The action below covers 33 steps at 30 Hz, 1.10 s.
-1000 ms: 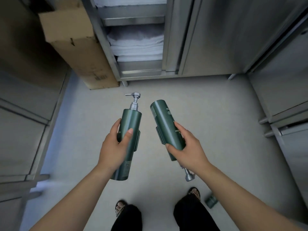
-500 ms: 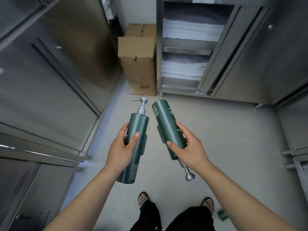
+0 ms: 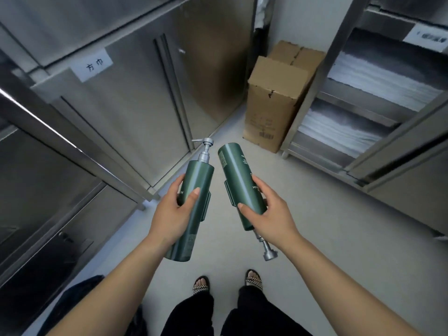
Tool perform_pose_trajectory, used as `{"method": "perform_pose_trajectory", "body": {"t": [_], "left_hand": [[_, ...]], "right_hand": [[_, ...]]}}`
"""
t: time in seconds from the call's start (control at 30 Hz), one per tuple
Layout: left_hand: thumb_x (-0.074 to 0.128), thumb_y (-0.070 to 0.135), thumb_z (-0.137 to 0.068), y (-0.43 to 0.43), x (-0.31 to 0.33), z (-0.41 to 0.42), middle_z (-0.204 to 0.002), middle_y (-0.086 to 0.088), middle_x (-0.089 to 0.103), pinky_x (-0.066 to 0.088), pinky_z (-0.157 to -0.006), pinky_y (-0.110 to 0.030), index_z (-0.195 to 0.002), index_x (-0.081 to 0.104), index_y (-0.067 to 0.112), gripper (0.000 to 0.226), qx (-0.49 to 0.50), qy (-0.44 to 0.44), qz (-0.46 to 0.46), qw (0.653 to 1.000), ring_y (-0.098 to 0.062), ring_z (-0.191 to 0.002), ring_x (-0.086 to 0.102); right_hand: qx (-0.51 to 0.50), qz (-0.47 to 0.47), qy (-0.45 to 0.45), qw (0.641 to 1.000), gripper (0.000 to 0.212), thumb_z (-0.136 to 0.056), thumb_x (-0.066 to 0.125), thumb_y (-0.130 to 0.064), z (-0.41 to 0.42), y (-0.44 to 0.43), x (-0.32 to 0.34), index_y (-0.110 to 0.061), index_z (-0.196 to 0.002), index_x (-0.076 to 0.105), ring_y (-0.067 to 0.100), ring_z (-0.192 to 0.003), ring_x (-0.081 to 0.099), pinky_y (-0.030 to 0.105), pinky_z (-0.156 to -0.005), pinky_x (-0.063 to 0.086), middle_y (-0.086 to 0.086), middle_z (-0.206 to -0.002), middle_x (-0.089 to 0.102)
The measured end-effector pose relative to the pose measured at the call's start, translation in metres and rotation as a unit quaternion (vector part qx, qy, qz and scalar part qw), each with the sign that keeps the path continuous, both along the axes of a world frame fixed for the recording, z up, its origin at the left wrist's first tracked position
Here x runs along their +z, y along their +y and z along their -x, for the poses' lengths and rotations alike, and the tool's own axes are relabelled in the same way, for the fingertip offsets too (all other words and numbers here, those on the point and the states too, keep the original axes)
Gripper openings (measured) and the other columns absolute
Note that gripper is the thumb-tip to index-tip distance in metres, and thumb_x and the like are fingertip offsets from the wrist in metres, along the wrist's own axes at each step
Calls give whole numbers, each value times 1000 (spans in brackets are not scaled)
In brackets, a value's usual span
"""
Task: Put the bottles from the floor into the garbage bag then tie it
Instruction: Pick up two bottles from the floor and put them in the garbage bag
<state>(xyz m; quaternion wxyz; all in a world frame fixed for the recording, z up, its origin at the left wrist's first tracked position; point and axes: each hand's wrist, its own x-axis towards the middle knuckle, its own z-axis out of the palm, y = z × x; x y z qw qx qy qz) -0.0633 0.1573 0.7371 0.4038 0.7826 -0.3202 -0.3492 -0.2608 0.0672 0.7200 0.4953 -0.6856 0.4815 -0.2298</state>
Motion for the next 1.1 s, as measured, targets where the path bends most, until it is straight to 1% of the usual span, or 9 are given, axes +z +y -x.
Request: {"method": "perform_pose_trajectory", "body": {"t": [0.1, 0.27, 0.43, 0.57, 0.73, 0.87, 0.93, 1.0, 1.1], "left_hand": [[54, 50, -87, 11, 5, -3, -88, 32, 59, 48, -61, -20, -102, 37, 75, 33, 76, -9, -5, 997, 8, -73, 63], [51, 50, -89, 46, 3, -25, -100, 28, 57, 47, -71, -24, -127, 38, 55, 40, 198, -25, -2, 980, 4, -89, 59], [52, 50, -89, 104, 6, -62, -96, 30, 56, 45, -74, -23, -128, 39, 53, 41, 314, -35, -8, 949, 3, -90, 58], [51, 52, -89, 165, 4, -97, -98, 26, 56, 42, -74, -26, -130, 38, 52, 43, 389, -45, -13, 920, -3, -92, 56], [52, 50, -89, 250, 5, -129, -97, 32, 52, 35, -68, -8, -135, 37, 46, 49, 462, -54, -17, 885, 30, -81, 45], [52, 52, -89, 315, 6, -148, -119, 16, 55, 44, -82, -23, -140, 33, 40, 56, 530, -46, -23, 846, 0, -105, 55], [52, 53, -88, 345, 7, -153, -122, 16, 53, 42, -85, -23, -141, 33, 40, 58, 567, -42, -24, 822, -4, -109, 52], [52, 55, -87, 373, 8, -155, -119, 17, 55, 41, -75, -16, -140, 33, 43, 57, 602, -40, -30, 797, -2, -102, 55], [51, 56, -86, 410, 8, -159, -115, 15, 58, 39, -69, -14, -137, 34, 44, 55, 650, -44, -55, 757, -5, -95, 59]], "right_hand": [[64, -1, -2, 998, 71, -69, 67, -47, -18, -19, 2, -53, -131, 33, -8, -102, 51, 0, -70, 40, -21, -116, 50], [177, 11, -8, 984, 71, -67, 66, -48, -74, -26, 6, -55, -129, 33, -15, -100, 49, -2, -69, 38, -25, -111, 50], [299, 3, -20, 954, 69, -64, 65, -51, -155, 11, 8, -56, -127, 36, -13, -90, 54, 5, -46, 44, -16, -114, 53], [376, 11, -13, 926, 73, -64, 64, -52, -222, 62, 4, -54, -130, 33, -5, -98, 54, 0, -59, 42, -14, -117, 53], [462, 25, -5, 886, 74, -65, 64, -52, -294, 137, 2, -54, -131, 33, -4, -100, 54, 2, -59, 43, -14, -118, 54], [524, 8, -10, 852, 68, -69, 68, -44, -342, 196, 4, -61, -125, 34, -14, -88, 53, 4, -48, 43, -13, -115, 53], [561, 8, -11, 828, 67, -70, 69, -43, -364, 226, 7, -62, -124, 33, -17, -82, 55, 4, -41, 40, -12, -116, 51], [604, 15, -16, 797, 68, -70, 69, -44, -386, 257, 8, -62, -125, 32, -7, -82, 59, 7, -42, 43, -13, -116, 52], [657, 17, -15, 753, 70, -69, 68, -46, -416, 300, 10, -63, -126, 30, 17, -87, 65, 33, -58, 57, -23, -112, 48]]}}
